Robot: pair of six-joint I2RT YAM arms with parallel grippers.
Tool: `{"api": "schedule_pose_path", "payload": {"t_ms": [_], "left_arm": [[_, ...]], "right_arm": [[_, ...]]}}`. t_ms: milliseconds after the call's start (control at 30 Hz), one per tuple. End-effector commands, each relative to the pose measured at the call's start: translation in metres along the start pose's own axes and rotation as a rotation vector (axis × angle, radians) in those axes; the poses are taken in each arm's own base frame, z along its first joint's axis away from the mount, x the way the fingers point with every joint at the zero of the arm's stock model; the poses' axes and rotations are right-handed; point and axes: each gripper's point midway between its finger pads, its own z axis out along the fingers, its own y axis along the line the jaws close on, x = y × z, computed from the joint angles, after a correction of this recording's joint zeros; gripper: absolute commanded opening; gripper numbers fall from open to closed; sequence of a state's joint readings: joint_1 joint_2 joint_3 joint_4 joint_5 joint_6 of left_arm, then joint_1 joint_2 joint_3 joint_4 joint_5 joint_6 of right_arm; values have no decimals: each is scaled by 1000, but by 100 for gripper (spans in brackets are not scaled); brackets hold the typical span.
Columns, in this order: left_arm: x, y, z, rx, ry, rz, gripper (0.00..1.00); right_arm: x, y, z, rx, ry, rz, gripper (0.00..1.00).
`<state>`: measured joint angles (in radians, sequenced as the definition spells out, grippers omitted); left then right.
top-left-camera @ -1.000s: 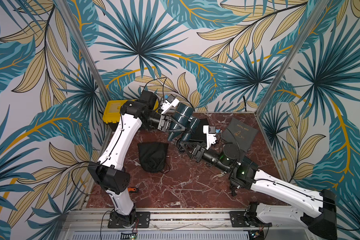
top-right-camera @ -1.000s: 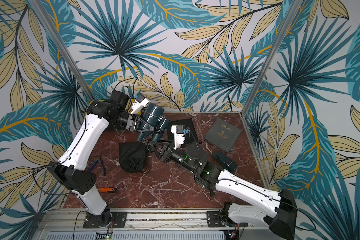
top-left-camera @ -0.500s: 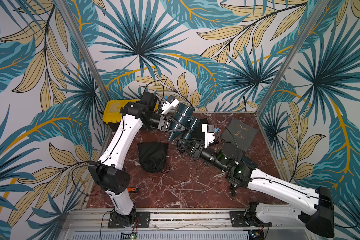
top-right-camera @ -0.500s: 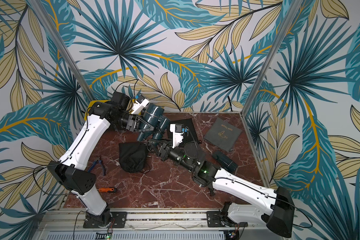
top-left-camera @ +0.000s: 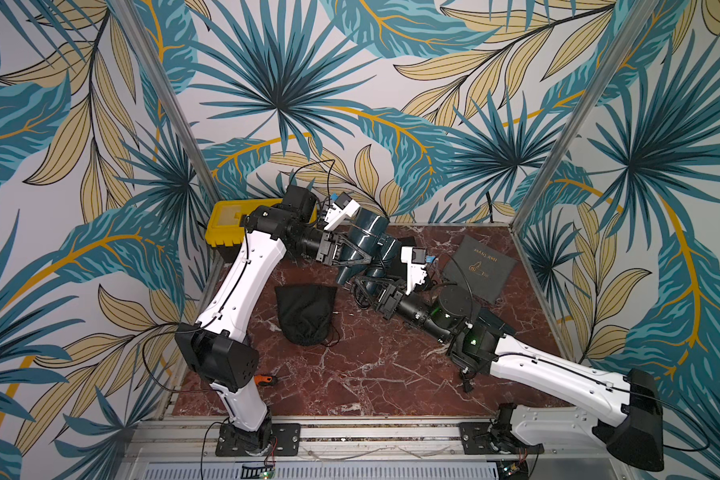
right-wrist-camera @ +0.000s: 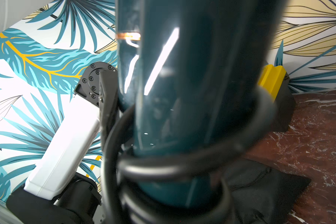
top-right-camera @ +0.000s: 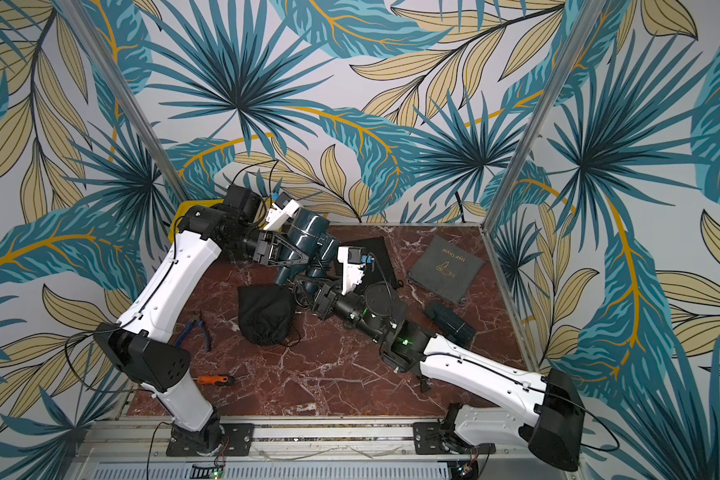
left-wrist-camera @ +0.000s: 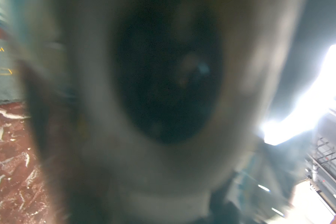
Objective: Pack away hair dryers
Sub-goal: Adjust the hair dryer.
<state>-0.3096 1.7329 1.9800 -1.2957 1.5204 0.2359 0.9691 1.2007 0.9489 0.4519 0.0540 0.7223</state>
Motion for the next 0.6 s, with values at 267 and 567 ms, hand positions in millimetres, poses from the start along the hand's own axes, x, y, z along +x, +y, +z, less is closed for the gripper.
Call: {"api": "schedule_pose_path", "payload": {"t_ms": [267, 567], "left_arm": [[0, -24, 1, 75, -13, 19, 27], [-3, -11, -3, -15, -6, 33, 100]], "right_arm": [[-10, 2, -2, 25, -24, -35, 1], [-19, -6, -21, 110, -19, -59, 0]]}}
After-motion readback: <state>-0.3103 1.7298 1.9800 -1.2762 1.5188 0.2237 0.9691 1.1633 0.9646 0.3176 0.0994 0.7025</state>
